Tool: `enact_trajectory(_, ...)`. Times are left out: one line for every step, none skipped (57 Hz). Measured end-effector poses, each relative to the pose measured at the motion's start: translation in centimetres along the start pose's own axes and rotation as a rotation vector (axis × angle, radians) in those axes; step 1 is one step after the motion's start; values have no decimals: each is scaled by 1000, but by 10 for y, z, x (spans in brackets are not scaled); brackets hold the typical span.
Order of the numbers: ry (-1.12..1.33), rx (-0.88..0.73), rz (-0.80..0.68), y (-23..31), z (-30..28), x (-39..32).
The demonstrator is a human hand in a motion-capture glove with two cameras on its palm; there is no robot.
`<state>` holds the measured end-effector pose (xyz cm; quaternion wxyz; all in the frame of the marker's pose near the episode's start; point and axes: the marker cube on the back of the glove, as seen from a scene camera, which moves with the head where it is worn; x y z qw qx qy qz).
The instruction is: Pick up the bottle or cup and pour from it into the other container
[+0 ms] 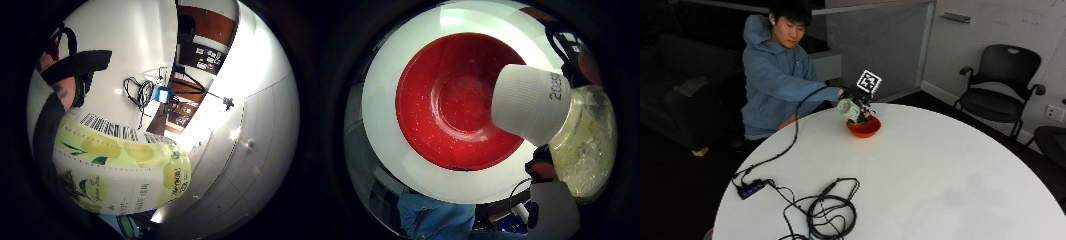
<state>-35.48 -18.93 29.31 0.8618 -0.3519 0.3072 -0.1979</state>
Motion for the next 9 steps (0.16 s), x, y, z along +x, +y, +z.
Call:
enact_trajectory(67, -2, 38, -1, 2, 7)
enact_trajectory(111, -6, 62, -2, 4, 11)
enact_trajectory(136, -10, 79, -2, 5, 13)
enact_trajectory(166, -11, 100, -2, 7, 17)
enact_trajectory(211, -11, 134, -3, 8, 22)
enact_trajectory(259, -8, 172, -4, 10, 27)
enact_trajectory(293, -5, 204, -5, 11, 30)
enact_trajectory(308, -2, 224, -5, 12, 31)
enact_trajectory(313, 0, 233, -6, 12, 31)
